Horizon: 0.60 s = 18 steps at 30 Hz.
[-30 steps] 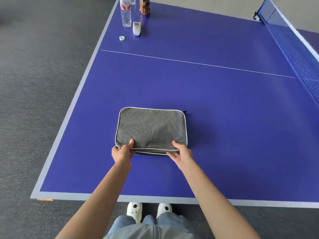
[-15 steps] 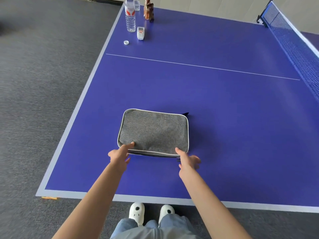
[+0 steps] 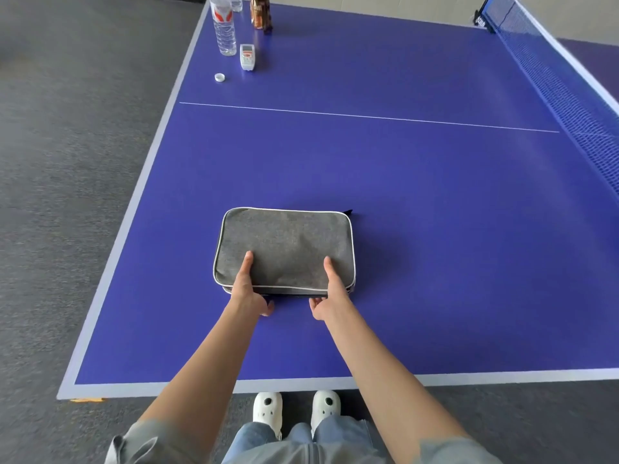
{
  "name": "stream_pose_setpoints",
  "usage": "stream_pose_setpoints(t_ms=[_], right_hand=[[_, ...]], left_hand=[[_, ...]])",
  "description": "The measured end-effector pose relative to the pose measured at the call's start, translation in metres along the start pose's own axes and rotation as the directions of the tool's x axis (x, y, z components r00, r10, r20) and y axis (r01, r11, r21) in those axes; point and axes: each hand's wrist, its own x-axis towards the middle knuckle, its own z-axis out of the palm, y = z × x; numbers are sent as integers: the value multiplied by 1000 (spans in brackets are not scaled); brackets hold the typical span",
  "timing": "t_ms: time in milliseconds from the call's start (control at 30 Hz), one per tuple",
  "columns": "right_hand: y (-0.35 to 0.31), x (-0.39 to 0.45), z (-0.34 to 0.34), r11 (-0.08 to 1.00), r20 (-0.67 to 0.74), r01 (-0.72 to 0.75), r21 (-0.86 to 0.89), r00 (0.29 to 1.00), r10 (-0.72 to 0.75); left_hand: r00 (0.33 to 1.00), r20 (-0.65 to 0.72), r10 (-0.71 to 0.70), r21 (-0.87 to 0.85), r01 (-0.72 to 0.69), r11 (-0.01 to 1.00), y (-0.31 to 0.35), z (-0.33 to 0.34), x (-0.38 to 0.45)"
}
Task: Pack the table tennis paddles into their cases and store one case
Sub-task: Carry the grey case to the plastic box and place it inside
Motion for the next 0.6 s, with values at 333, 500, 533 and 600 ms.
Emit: stream_pose_setpoints(t_ms=[333, 500, 533, 600], right_hand=[[5, 2, -1, 945, 232, 84, 315, 959, -163], [-1, -3, -11, 927, 144, 172, 333, 962, -231], [-3, -5, -16, 919, 124, 181, 351, 964, -237], [-6, -7, -33, 897, 88, 199, 394, 963, -253]], left_hand=[[981, 154, 122, -134, -102, 986, -15, -1, -7], [986, 95, 139, -52, -134, 990, -20, 6, -21], [986, 99, 134, -30, -132, 991, -22, 9, -24], [983, 133, 123, 20, -127, 992, -31, 15, -29]])
